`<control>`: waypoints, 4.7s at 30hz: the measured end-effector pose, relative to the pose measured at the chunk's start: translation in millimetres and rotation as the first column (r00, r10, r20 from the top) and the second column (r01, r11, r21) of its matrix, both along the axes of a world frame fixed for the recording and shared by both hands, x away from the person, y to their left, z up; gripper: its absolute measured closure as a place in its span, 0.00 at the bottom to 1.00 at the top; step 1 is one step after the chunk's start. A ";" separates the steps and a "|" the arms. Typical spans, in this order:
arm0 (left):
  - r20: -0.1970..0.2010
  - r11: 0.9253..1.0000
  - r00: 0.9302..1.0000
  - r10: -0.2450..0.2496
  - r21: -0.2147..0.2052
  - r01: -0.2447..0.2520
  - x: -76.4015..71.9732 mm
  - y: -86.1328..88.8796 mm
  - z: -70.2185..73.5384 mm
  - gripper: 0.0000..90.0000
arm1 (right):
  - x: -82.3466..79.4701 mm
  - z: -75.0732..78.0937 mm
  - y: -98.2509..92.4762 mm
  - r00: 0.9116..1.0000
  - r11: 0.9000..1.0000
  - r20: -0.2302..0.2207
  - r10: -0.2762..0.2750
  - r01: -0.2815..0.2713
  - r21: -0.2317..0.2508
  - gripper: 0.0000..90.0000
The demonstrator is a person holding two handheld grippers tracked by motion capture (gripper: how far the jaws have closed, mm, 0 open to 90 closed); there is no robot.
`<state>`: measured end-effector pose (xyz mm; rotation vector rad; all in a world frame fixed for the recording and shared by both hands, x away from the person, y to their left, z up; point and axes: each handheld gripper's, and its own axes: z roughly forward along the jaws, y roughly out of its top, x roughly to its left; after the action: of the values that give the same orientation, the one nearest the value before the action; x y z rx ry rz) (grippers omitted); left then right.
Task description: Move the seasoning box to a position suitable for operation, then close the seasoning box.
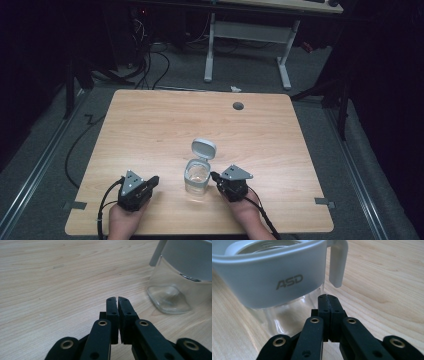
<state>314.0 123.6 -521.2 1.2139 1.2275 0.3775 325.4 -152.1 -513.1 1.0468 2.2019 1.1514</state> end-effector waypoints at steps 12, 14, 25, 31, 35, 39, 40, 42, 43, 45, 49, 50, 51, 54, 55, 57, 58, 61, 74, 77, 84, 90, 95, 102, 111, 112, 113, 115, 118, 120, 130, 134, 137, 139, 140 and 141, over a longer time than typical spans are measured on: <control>-0.038 0.991 0.992 -0.120 0.055 0.122 -11.1 -53.1 -10.1 0.98 | 9.5 -2.7 6.4 1.000 1.000 -0.005 0.003 -0.003 -0.009 1.00; -0.038 0.991 0.991 -0.125 0.044 0.126 -10.3 -57.9 -10.1 0.98 | 10.2 -3.6 6.7 1.000 1.000 -0.009 0.003 -0.003 -0.010 1.00; -0.038 0.986 0.986 -0.161 0.046 0.163 -15.1 -71.5 -9.5 1.00 | 6.7 0.3 -10.4 0.999 0.999 0.012 -0.039 0.040 -0.014 1.00; -0.028 0.981 0.982 -0.187 0.042 0.188 -22.8 -75.9 -8.2 0.98 | 4.3 0.5 -24.3 0.998 0.998 0.006 -0.065 0.065 -0.005 1.00; -0.023 0.974 0.974 -0.224 0.037 0.224 -36.2 -75.6 -7.5 0.98 | 7.0 1.3 -29.2 0.997 0.997 0.000 -0.074 0.074 0.009 1.00; 0.001 0.968 0.968 -0.250 0.037 0.250 -43.3 -87.0 -8.1 1.00 | 14.8 3.1 -30.5 0.997 0.996 -0.016 -0.076 0.077 0.037 1.00; 0.001 0.968 0.968 -0.250 0.037 0.250 -43.3 -87.0 -8.1 1.00 | 17.6 4.7 -30.6 0.997 0.996 -0.017 -0.076 0.077 0.046 1.00; -0.006 0.963 0.964 -0.267 0.038 0.267 -42.2 -94.7 -10.9 1.00 | 23.1 9.4 -30.3 0.997 0.995 -0.014 -0.077 0.078 0.067 1.00; -0.007 0.963 0.964 -0.267 0.040 0.267 -40.9 -96.7 -12.0 1.00 | 26.0 12.2 -30.0 0.997 0.994 -0.015 -0.077 0.078 0.071 1.00; -0.008 0.963 0.964 -0.266 0.037 0.266 -38.4 -98.6 -12.4 1.00 | 31.8 17.5 -29.4 0.997 0.993 -0.007 -0.075 0.076 0.086 1.00; -0.004 0.966 0.967 -0.256 0.024 0.256 -34.6 -98.0 -10.3 1.00 | 41.2 27.7 -28.6 0.997 0.991 0.013 -0.081 0.079 0.110 1.00; -0.002 0.968 0.968 -0.250 0.020 0.250 -32.3 -97.7 -10.0 1.00 | 44.5 30.4 -27.9 0.997 0.990 0.016 -0.081 0.079 0.114 1.00; -0.002 0.968 0.968 -0.250 0.020 0.250 -32.3 -97.7 -10.0 1.00 | 46.4 32.2 -27.4 0.996 0.990 0.018 -0.082 0.080 0.115 1.00; 0.006 0.969 0.969 -0.245 0.020 0.245 -32.0 -99.1 -11.9 1.00 | 52.9 39.4 -25.4 0.996 0.989 0.030 -0.087 0.082 0.126 1.00; 0.005 0.969 0.969 -0.246 0.020 0.246 -32.0 -99.4 -12.3 1.00 | 54.6 41.8 -24.7 0.995 0.989 0.040 -0.087 0.081 0.126 1.00; 0.004 0.969 0.969 -0.248 0.016 0.248 -31.9 -99.4 -12.4 1.00 | 57.2 46.0 -23.1 0.995 0.987 0.039 -0.091 0.085 0.133 1.00; 0.006 0.968 0.968 -0.250 0.018 0.249 -31.8 -99.5 -12.8 1.00 | 58.5 47.8 -22.4 0.995 0.988 0.043 -0.090 0.084 0.132 1.00; 0.004 0.968 0.968 -0.250 0.017 0.250 -31.8 -99.5 -12.8 1.00 | 60.5 51.1 -20.6 0.995 0.987 0.050 -0.088 0.080 0.138 1.00; -0.003 0.967 0.967 -0.254 0.003 0.254 -30.7 -99.4 -12.5 1.00 | 65.5 68.6 -9.7 0.995 0.989 0.074 -0.060 0.049 0.142 1.00; -0.002 0.966 0.966 -0.257 0.009 0.257 -30.9 -99.4 -12.7 1.00 | 64.3 71.3 -6.8 0.996 0.988 0.079 -0.050 0.038 0.149 1.00; -0.002 0.966 0.966 -0.258 0.008 0.258 -31.0 -99.4 -12.7 1.00 | 60.2 74.0 -2.7 0.995 0.989 0.089 -0.037 0.024 0.143 1.00; -0.003 0.966 0.966 -0.259 0.007 0.259 -30.9 -99.6 -12.6 1.00 | 55.2 72.9 -3.3 0.995 0.990 0.093 -0.032 0.019 0.141 1.00; -0.003 0.965 0.965 -0.261 0.008 0.261 -30.8 -99.8 -12.6 1.00 | 42.7 65.7 -3.1 0.997 0.989 0.082 -0.011 -0.001 0.147 1.00; -0.005 0.965 0.965 -0.262 0.005 0.262 -30.9 -99.0 -11.0 1.00 | 30.0 65.3 -7.7 0.995 0.989 0.097 -0.008 -0.007 0.148 1.00; 0.011 0.964 0.964 -0.265 0.009 0.265 -33.5 -93.0 -4.4 1.00 | 29.9 65.4 -14.6 0.995 0.989 0.096 -0.023 0.009 0.145 0.99; 0.018 0.965 0.965 -0.261 0.017 0.261 -34.1 -88.1 -1.4 1.00 | 30.0 65.3 -16.0 0.995 0.990 0.095 -0.026 0.012 0.141 0.98; 0.018 0.966 0.966 -0.258 0.016 0.257 -33.8 -84.1 0.4 1.00 | 30.0 65.1 -17.1 0.995 0.989 0.094 -0.027 0.014 0.144 0.97; 0.019 0.970 0.970 -0.242 0.006 0.242 -32.3 -74.4 3.0 0.99 | 28.4 65.0 -21.3 0.996 0.989 0.085 -0.040 0.028 0.144 0.96; 0.029 0.978 0.977 -0.209 0.018 0.209 -27.6 -57.1 5.2 0.96 | 27.0 63.8 -29.7 0.994 0.989 0.088 -0.059 0.047 0.138 0.92; 0.037 0.982 0.981 -0.190 0.024 0.189 -24.5 -49.7 6.4 0.95 | 26.8 63.6 -31.2 0.994 0.989 0.087 -0.061 0.048 0.139 0.91; 0.043 0.999 0.999 -0.009 0.031 0.008 3.2 11.6 13.7 0.78 | 27.1 54.1 -61.8 0.982 0.979 0.090 -0.167 0.154 0.133 0.62; 0.024 0.997 0.999 0.049 0.052 -0.050 10.5 26.1 8.5 0.71 | 28.0 43.8 -85.1 0.977 0.973 0.079 -0.197 0.185 0.137 0.51; 0.023 0.993 0.996 0.085 0.079 -0.087 16.0 33.6 5.3 0.64 | 23.8 27.2 -116.0 0.964 0.961 0.072 -0.256 0.247 0.123 0.43; 0.015 0.991 0.995 0.101 0.092 -0.102 18.7 38.6 2.0 0.62 | 18.7 18.2 -133.6 0.952 0.949 0.054 -0.300 0.291 0.124 0.41; 0.009 0.989 0.994 0.107 0.099 -0.107 19.4 40.8 0.6 0.62 | 18.7 18.2 -133.6 0.952 0.949 0.054 -0.300 0.291 0.124 0.41; 0.003 0.987 0.993 0.119 0.107 -0.119 20.0 45.0 -1.2 0.61 | 15.9 15.3 -140.5 0.948 0.943 0.041 -0.315 0.308 0.123 0.40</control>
<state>334.0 168.6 -522.3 1.2354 1.3003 0.5354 341.3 -292.6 -497.8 1.3356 1.8561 1.1573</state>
